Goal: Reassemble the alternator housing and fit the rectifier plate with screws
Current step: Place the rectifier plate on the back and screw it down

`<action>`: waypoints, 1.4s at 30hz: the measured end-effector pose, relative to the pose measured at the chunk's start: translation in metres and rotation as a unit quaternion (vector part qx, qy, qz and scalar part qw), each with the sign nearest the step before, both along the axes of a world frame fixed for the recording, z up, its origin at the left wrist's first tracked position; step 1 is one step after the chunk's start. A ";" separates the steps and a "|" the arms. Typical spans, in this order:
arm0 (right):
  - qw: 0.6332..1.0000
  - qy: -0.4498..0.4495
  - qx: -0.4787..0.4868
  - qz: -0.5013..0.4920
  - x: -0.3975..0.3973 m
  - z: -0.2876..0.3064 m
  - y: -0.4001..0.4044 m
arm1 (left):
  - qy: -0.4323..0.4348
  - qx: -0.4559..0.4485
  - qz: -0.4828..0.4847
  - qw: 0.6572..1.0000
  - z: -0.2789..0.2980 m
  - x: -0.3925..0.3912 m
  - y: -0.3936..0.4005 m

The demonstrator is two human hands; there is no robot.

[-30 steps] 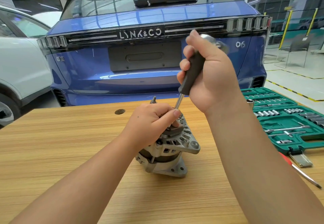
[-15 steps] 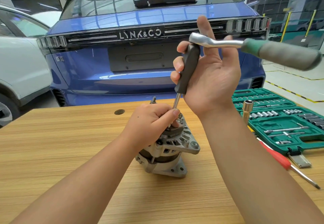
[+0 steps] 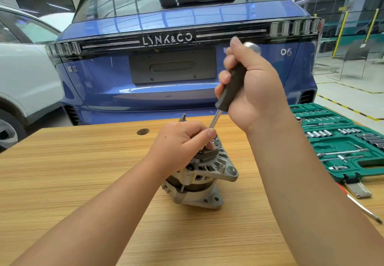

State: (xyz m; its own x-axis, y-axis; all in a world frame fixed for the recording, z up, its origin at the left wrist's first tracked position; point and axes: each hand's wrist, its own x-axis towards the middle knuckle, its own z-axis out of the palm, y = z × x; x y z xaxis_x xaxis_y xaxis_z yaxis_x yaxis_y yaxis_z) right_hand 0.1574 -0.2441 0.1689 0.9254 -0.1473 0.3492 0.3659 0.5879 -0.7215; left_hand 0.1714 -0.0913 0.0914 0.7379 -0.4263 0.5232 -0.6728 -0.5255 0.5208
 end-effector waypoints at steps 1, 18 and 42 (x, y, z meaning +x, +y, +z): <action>0.999 -0.010 0.008 0.032 -0.001 0.000 0.002 | 0.001 -0.002 0.000 1.000 0.000 0.000 0.000; 0.966 -0.177 0.013 0.189 0.004 -0.013 0.000 | 0.001 -0.018 -0.015 1.000 -0.005 0.004 0.003; 0.990 -0.135 -0.014 0.031 -0.006 -0.005 0.013 | 0.007 -0.017 -0.004 1.000 -0.003 0.003 0.003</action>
